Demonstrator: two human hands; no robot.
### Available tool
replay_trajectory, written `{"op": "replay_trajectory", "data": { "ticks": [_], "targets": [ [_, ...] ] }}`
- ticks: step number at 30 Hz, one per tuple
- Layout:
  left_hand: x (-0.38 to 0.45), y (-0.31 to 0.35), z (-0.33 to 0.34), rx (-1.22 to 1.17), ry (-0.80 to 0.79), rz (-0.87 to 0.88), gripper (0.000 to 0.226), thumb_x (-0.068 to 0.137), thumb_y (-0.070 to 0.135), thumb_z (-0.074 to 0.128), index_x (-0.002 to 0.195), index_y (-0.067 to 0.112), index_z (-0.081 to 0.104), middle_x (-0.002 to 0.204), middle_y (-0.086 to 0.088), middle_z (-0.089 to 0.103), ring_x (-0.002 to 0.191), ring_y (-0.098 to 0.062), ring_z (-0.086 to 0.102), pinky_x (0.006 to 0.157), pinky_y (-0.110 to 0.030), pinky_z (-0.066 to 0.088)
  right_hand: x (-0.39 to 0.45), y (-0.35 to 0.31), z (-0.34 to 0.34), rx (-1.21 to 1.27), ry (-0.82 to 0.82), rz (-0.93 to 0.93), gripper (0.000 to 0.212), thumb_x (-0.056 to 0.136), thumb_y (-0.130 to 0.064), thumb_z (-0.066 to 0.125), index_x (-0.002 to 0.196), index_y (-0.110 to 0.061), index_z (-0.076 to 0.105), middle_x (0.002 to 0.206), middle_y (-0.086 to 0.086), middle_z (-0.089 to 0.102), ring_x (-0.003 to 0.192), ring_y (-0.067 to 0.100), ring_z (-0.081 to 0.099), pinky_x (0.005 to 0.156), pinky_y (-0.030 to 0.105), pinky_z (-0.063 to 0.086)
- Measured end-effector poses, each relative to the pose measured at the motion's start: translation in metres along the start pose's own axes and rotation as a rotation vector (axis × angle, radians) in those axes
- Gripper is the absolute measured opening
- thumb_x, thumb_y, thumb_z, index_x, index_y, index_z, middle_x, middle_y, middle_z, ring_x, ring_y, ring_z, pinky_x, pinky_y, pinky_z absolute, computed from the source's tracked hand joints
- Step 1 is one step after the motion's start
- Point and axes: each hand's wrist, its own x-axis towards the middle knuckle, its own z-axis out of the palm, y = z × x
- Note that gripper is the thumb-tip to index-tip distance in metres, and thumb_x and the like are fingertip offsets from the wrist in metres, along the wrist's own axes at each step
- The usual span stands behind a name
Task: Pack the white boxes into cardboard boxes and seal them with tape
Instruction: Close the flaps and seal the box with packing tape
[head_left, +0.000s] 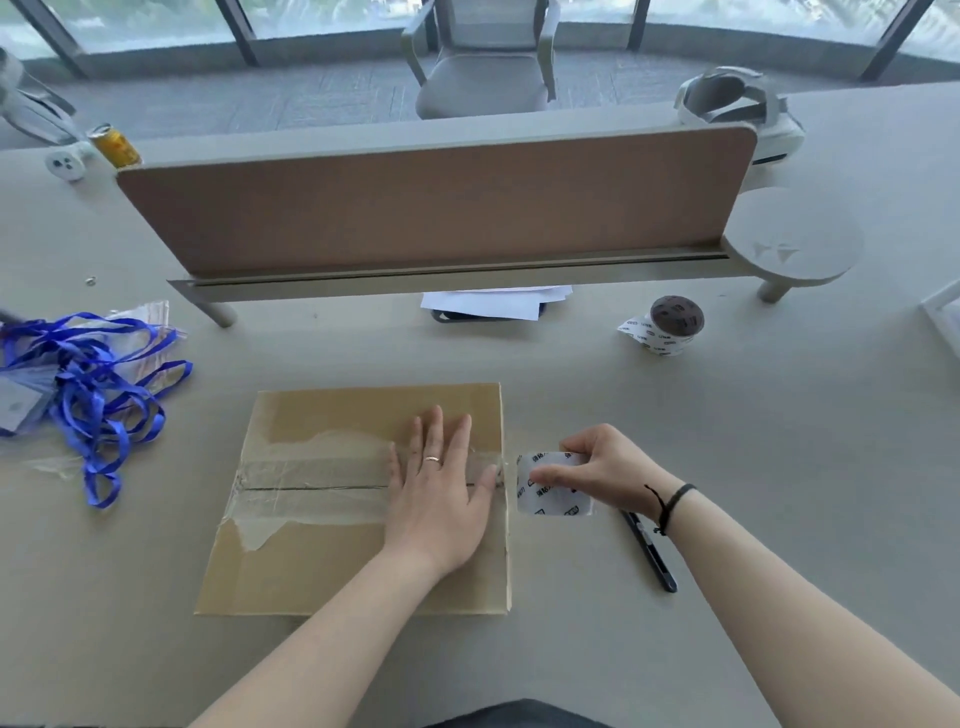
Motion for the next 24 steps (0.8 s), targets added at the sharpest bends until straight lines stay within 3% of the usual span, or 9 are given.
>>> {"op": "replay_trajectory", "data": {
  "ticks": [3,8,12,15,19,24],
  "targets": [
    [0.003,0.022,0.011,-0.021,0.041,-0.065,0.067,0.102,0.058,0.022,0.160,0.033,-0.003,0.167,0.007,-0.019,0.152,-0.016,-0.024,0.122,-0.046,-0.018,0.005,0.005,-0.005,0.003,-0.044,-0.048,0.065,0.075,-0.049,0.083,0.065,-0.001,0.041,0.061,0.000,0.031,0.056,0.016,0.028,0.050,0.028,0.021],
    [0.008,0.025,0.023,0.062,0.075,-0.112,0.075,0.089,0.067,-0.002,0.157,0.038,-0.013,0.161,0.015,-0.026,0.150,-0.012,-0.028,0.121,-0.045,-0.020,0.018,0.021,-0.007,0.051,-0.101,-0.099,0.052,0.074,-0.053,0.079,0.064,-0.017,0.043,0.061,-0.002,0.033,0.056,0.016,0.030,0.050,0.026,0.025],
    [0.010,0.025,0.023,0.022,0.070,-0.123,0.060,0.102,0.049,0.011,0.158,0.039,-0.008,0.160,0.020,-0.023,0.144,-0.002,-0.031,0.121,-0.043,-0.020,0.025,0.033,-0.003,0.083,-0.102,-0.095,0.047,0.077,-0.049,0.078,0.060,-0.017,0.047,0.056,-0.007,0.038,0.053,0.013,0.034,0.048,0.024,0.029],
    [0.010,0.026,0.024,0.006,0.075,-0.127,0.058,0.108,0.036,0.023,0.158,0.039,-0.004,0.159,0.023,-0.022,0.145,0.000,-0.029,0.121,-0.041,-0.020,0.028,0.039,0.003,0.079,-0.104,-0.089,0.054,0.072,-0.054,0.077,0.062,-0.008,0.051,0.055,-0.008,0.042,0.052,0.013,0.036,0.050,0.024,0.032],
    [0.010,0.027,0.022,0.004,0.074,-0.136,0.057,0.108,0.034,0.023,0.158,0.039,-0.004,0.158,0.024,-0.022,0.145,0.000,-0.029,0.119,-0.037,-0.023,0.035,0.046,0.000,0.029,-0.093,-0.111,0.053,0.072,-0.054,0.077,0.055,-0.014,0.046,0.050,-0.009,0.040,0.049,0.013,0.035,0.048,0.024,0.032],
    [0.010,0.029,0.021,0.000,0.039,-0.160,0.057,0.108,0.041,0.021,0.158,0.041,-0.005,0.164,0.020,-0.019,0.146,-0.001,-0.029,0.120,-0.039,-0.022,0.042,0.066,-0.004,-0.163,-0.036,-0.118,0.069,0.067,-0.067,0.073,0.061,-0.006,0.043,0.055,-0.001,0.037,0.052,0.018,0.035,0.049,0.029,0.033]
  ]
}}
